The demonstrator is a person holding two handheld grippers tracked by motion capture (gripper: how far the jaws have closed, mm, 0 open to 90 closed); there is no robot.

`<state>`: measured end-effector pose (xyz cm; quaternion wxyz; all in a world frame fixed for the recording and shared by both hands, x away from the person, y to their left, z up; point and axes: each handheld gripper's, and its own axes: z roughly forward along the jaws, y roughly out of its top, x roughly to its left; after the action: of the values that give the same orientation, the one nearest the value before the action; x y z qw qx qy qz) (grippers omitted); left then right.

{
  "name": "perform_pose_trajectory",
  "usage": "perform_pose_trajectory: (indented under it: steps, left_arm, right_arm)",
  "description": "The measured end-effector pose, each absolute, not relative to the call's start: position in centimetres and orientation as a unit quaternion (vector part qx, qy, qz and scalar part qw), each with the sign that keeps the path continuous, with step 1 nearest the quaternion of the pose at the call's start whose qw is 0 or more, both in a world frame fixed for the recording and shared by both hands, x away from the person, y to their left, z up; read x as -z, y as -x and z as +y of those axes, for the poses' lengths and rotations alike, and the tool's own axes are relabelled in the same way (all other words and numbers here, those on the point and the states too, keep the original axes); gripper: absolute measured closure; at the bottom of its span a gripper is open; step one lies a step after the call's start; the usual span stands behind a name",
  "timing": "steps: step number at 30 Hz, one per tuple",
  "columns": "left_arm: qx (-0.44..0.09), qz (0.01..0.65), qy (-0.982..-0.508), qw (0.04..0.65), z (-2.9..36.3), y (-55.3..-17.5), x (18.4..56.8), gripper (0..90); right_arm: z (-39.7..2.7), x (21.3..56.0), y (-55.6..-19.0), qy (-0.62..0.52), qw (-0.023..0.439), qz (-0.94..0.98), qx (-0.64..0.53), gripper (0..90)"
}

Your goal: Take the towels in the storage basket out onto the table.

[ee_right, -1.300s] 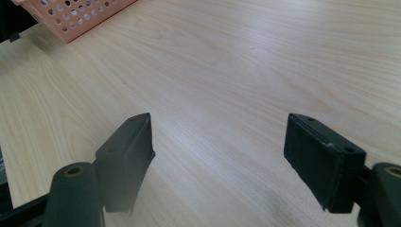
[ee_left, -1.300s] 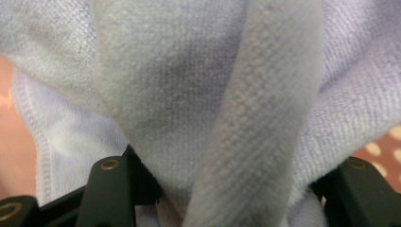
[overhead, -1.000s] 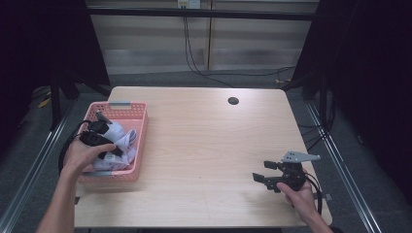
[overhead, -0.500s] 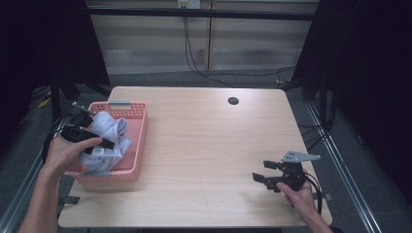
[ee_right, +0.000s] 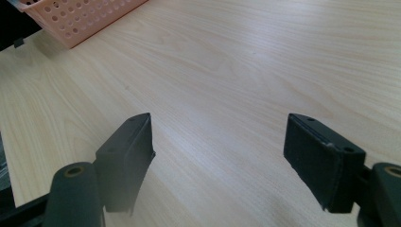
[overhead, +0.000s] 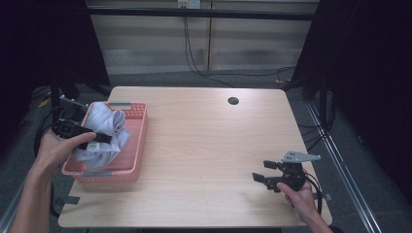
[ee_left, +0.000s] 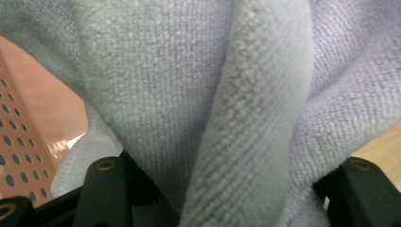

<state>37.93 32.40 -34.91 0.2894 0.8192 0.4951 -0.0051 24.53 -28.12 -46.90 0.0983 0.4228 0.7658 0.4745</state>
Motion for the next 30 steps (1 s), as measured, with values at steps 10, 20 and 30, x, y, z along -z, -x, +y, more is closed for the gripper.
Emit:
perform_pose_trajectory:
  steps: [10,20,30]
  left_arm:
    - [0.019,0.479,-0.820,0.312,31.1,-37.8,33.5,39.3]
    - [0.017,0.471,-0.811,0.347,28.4,-37.8,32.6,39.3]
    - [-0.005,0.434,-0.830,0.350,23.3,-37.0,32.0,39.0]
  right_arm:
    - [-28.2,46.9,-24.6,-0.424,0.099,0.766,-0.474,24.1]
    - [-28.2,46.9,-24.6,-0.422,0.100,0.766,-0.475,24.2]
    - [-28.2,46.9,-24.7,-0.426,0.099,0.765,-0.474,24.2]
